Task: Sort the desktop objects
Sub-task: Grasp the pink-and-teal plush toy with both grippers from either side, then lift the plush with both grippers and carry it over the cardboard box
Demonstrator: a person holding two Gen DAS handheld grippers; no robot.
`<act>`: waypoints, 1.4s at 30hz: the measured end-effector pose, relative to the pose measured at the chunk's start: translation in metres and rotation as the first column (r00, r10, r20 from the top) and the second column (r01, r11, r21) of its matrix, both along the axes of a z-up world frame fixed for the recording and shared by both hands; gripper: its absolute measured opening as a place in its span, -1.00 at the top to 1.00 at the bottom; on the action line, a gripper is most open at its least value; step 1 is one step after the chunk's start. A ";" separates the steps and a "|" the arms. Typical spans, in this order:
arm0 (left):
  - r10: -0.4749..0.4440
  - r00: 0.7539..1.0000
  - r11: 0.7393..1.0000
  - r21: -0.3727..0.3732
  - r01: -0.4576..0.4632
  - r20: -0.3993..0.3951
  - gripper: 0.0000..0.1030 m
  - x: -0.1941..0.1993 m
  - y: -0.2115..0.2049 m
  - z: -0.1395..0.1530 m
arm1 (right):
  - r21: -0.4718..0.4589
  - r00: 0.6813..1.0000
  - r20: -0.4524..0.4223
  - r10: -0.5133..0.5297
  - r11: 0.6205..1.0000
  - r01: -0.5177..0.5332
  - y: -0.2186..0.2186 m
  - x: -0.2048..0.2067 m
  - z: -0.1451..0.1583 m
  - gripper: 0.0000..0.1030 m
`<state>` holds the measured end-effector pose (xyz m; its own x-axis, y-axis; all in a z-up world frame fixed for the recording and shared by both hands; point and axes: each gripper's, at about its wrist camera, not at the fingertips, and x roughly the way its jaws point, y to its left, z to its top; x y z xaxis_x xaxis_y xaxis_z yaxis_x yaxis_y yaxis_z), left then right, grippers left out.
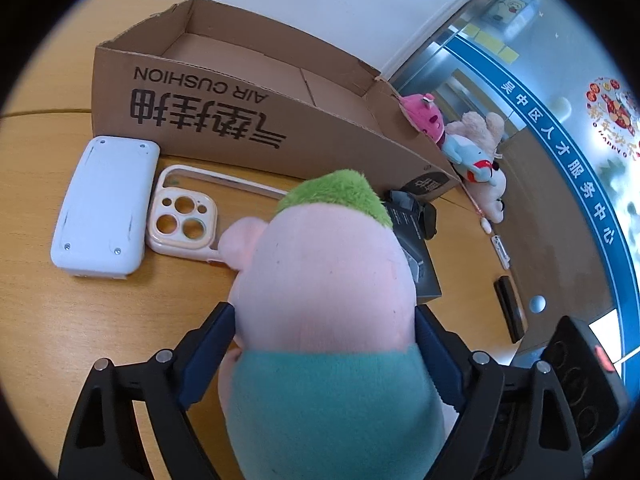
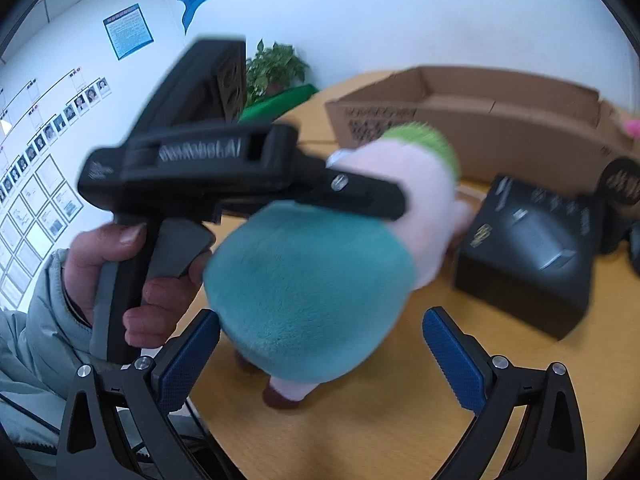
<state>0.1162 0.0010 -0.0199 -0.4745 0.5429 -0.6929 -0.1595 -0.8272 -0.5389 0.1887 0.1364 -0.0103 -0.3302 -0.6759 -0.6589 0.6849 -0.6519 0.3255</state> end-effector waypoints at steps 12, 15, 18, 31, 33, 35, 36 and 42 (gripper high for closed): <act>0.028 0.999 0.999 0.024 -0.029 0.042 -0.53 0.015 0.016 0.000 | 0.031 0.997 -0.037 0.068 0.997 -0.067 0.037 0.019 0.002 -0.71; 0.038 0.998 0.999 0.025 -0.040 0.048 -0.53 0.023 0.013 0.002 | 0.060 0.997 -0.009 0.083 0.995 -0.082 0.047 0.021 -0.001 -0.74; 0.041 0.998 0.998 0.042 -0.043 0.050 -0.56 0.025 0.009 0.001 | 0.072 0.995 0.025 0.099 0.992 -0.100 0.049 0.025 -0.006 -0.82; 0.059 0.998 0.994 0.094 -0.062 0.035 -0.38 0.024 -0.003 0.010 | -0.023 0.992 0.023 0.125 0.992 -0.124 0.056 0.033 0.004 -0.50; 0.068 0.998 0.992 0.102 -0.068 0.006 -0.37 0.023 -0.005 0.022 | -0.027 0.991 -0.005 0.134 0.991 -0.134 0.057 0.043 0.014 -0.50; 0.076 0.996 0.992 0.104 -0.071 -0.039 -0.37 0.018 -0.007 0.042 | -0.031 0.988 -0.046 0.148 0.988 -0.149 0.059 0.049 0.029 -0.50; 0.077 0.995 0.992 0.100 -0.070 -0.064 -0.37 0.015 -0.008 0.052 | -0.029 0.985 -0.071 0.156 0.987 -0.159 0.061 0.049 0.039 -0.50; 0.082 0.964 0.994 0.096 -0.059 -0.254 -0.37 -0.020 -0.017 0.128 | 0.012 0.951 -0.231 0.206 0.978 -0.209 0.070 0.029 0.104 -0.50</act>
<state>0.0959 -0.0155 0.1083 -0.6695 0.5541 -0.4947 -0.2447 -0.7934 -0.5574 0.2179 0.2068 0.0941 -0.3227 -0.7534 -0.5729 0.8620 -0.4840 0.1510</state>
